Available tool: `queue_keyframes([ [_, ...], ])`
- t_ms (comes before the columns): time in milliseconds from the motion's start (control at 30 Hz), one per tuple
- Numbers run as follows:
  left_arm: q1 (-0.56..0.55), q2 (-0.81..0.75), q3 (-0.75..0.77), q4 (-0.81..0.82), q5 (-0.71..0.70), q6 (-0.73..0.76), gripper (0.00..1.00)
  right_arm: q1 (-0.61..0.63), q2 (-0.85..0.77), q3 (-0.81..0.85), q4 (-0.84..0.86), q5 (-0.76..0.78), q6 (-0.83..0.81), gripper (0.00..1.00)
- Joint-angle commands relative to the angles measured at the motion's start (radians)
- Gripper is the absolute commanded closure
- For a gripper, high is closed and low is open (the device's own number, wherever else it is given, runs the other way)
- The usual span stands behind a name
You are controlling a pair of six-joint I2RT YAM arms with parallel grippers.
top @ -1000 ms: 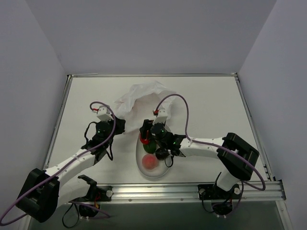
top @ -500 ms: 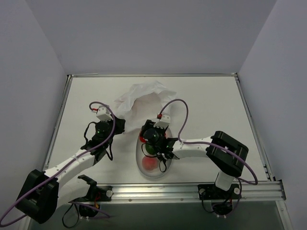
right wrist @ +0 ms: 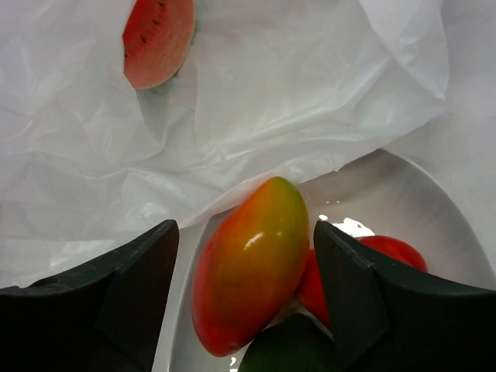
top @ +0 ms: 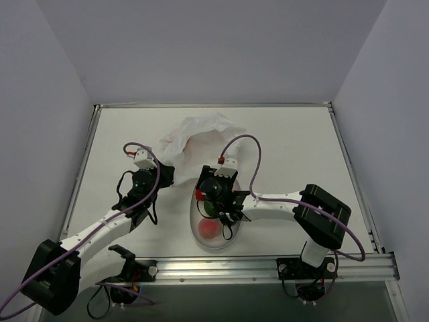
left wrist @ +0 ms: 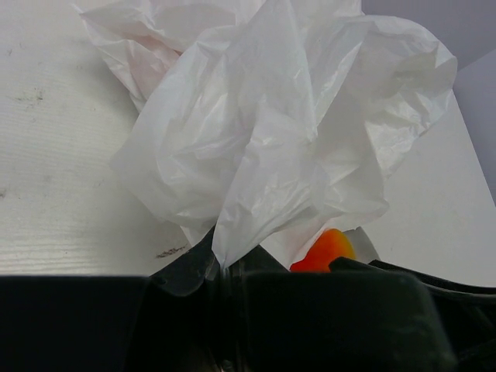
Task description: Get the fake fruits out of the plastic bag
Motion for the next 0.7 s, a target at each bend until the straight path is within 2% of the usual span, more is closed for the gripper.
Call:
queue_keyframes([
  [0, 0.007, -0.03, 0.053, 0.009, -0.019, 0.016, 0.98, 0.008, -0.107, 0.031, 0.027, -0.021, -0.159, 0.35],
  [33, 0.007, -0.033, 0.052, 0.011, -0.02, 0.014, 0.98, 0.007, -0.113, 0.035, 0.029, -0.036, -0.199, 0.42],
  [67, 0.007, -0.036, 0.049, 0.012, -0.02, 0.01, 0.98, 0.002, -0.114, 0.055, 0.03, -0.091, -0.282, 0.66],
  [133, 0.007, -0.063, 0.032, 0.04, -0.009, 0.01, 0.98, -0.033, -0.086, 0.09, 0.021, -0.168, -0.342, 0.83],
  [167, 0.005, -0.074, 0.023, 0.067, 0.005, 0.011, 0.98, -0.044, -0.075, 0.122, 0.02, -0.191, -0.353, 0.88],
  [333, 0.005, -0.091, 0.014, 0.058, -0.015, 0.013, 0.98, -0.122, 0.063, 0.219, 0.084, -0.295, -0.387, 0.92],
  [533, 0.005, -0.071, 0.007, 0.074, -0.009, 0.005, 0.98, -0.211, 0.271, 0.371, 0.222, -0.392, -0.314, 0.92],
  [667, 0.004, -0.079, -0.009, 0.112, 0.002, 0.005, 0.98, -0.224, 0.403, 0.517, 0.242, -0.371, -0.26, 0.89],
])
